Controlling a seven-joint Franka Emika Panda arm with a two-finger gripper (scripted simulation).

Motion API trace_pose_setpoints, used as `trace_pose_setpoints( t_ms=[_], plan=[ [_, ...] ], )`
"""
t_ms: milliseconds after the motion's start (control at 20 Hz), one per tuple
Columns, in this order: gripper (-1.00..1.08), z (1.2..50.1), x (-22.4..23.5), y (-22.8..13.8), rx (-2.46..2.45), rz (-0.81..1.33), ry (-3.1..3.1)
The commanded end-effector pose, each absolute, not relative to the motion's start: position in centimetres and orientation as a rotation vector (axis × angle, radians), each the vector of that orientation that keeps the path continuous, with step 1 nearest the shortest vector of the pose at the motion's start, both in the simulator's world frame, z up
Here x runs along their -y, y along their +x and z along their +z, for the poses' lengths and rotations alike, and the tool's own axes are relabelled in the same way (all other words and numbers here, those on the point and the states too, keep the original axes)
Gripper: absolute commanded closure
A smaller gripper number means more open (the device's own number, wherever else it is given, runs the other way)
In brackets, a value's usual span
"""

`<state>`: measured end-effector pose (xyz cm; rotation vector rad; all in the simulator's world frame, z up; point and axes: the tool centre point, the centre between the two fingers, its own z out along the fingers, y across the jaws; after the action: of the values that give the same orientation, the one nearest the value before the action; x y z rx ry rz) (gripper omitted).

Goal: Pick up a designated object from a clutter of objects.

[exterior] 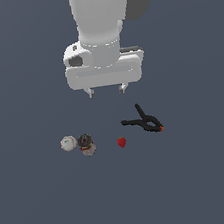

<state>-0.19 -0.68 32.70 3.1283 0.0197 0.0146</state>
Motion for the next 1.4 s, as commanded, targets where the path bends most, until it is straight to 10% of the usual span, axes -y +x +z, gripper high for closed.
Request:
trace_pose_setpoints(
  t_ms=[0, 1350],
  plan=[
    [-0.92, 32.7, 0.7, -0.2, -0.020, 0.015, 3.128],
    [-0.92, 25.9, 6.1, 1.5, 0.003, -0.032, 3.141]
  ],
)
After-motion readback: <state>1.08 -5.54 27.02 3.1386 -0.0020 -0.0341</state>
